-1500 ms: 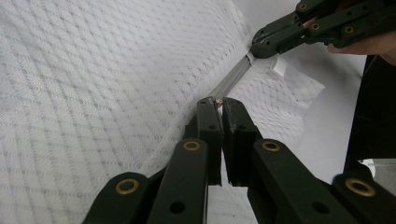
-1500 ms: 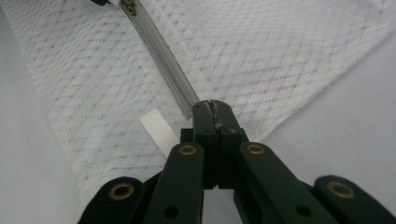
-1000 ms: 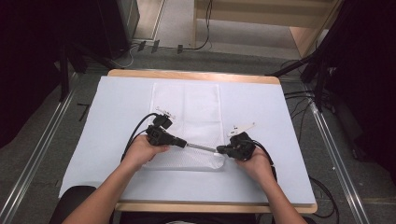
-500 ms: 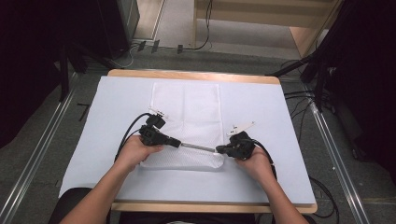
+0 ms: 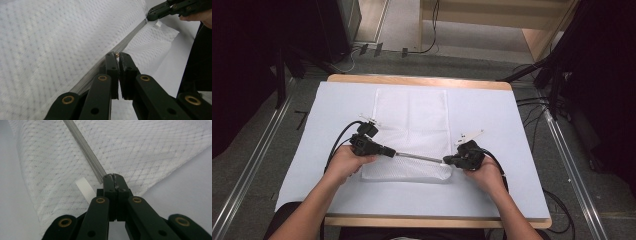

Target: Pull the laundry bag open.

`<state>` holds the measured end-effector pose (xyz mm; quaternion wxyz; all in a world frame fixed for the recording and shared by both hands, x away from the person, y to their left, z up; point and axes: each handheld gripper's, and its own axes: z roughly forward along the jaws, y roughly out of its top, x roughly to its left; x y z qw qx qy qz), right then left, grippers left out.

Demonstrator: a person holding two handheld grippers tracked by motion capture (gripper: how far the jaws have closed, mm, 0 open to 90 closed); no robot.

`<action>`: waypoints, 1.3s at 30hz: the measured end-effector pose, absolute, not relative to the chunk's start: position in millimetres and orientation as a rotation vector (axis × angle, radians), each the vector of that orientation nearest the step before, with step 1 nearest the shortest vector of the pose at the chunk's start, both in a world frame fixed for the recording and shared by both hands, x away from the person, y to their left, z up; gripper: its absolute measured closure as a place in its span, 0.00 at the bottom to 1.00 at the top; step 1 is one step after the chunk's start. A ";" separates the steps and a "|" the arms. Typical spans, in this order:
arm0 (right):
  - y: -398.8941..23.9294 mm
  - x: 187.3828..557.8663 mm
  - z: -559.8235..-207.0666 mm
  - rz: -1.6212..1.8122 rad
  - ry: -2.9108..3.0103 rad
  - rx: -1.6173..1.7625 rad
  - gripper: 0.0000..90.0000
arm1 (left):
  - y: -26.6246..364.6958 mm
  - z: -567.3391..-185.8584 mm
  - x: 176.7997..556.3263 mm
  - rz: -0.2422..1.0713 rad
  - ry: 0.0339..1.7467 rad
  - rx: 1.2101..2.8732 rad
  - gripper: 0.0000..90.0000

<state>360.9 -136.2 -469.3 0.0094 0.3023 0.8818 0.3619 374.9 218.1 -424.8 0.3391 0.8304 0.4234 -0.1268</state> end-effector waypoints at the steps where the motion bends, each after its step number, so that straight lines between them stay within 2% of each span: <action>1: -136.1 360.9 -469.3 1.131 2.754 0.944 1.00 | 220.9 -424.6 374.5 -0.324 1.109 2.159 0.98; 10: -135.9 361.2 -469.3 1.133 2.757 0.950 1.00 | 240.8 -424.5 370.7 -0.317 1.136 2.150 0.98; 39: -135.4 361.0 -469.3 1.132 2.758 0.947 1.00 | 269.8 -426.0 370.3 -0.287 1.206 2.140 0.98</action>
